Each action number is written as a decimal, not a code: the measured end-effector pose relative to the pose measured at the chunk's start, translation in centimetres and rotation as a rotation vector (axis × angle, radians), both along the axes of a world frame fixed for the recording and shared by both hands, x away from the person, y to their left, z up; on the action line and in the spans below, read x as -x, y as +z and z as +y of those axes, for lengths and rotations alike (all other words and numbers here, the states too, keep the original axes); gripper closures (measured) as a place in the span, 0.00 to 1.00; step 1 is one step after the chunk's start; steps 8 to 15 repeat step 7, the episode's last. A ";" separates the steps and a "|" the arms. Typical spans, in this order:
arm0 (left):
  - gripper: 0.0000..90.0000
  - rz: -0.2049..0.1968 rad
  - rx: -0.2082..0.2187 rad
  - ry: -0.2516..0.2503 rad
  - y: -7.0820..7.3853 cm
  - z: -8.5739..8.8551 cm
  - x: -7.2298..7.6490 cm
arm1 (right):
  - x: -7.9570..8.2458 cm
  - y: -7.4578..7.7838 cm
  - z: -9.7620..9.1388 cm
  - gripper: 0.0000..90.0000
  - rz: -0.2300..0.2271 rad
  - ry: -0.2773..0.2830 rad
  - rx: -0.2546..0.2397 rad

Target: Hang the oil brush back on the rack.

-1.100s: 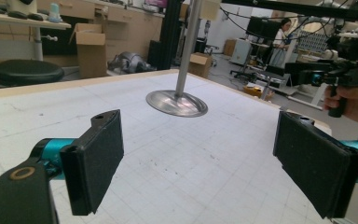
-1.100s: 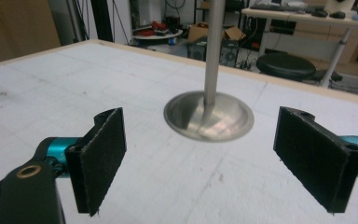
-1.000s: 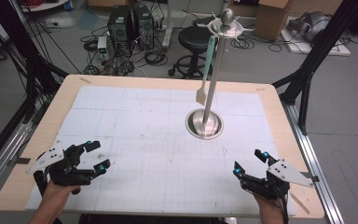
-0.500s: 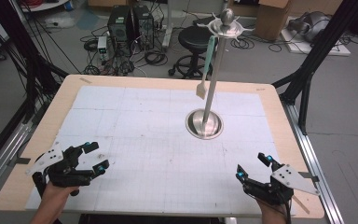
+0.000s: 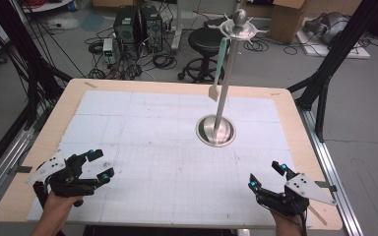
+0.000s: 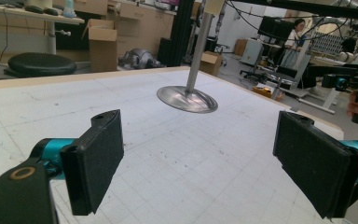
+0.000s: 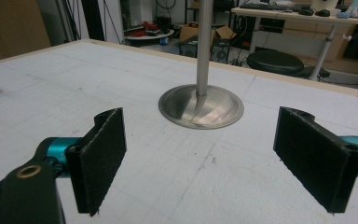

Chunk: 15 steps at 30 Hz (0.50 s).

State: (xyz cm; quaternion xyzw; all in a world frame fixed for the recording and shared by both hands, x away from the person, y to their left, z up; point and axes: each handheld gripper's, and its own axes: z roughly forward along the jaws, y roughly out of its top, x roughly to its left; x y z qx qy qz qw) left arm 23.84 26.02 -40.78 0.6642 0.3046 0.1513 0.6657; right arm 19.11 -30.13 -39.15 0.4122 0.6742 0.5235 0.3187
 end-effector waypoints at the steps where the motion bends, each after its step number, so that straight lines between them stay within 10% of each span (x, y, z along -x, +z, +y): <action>1: 0.18 0.000 0.000 0.001 0.0 0.0 0.0 | 0.0 0.0 0.0 0.18 -0.001 0.000 -0.001; 15: 0.18 0.004 0.000 0.005 -0.1 0.1 -0.2 | -0.1 -0.1 -0.1 0.18 0.005 0.000 -0.004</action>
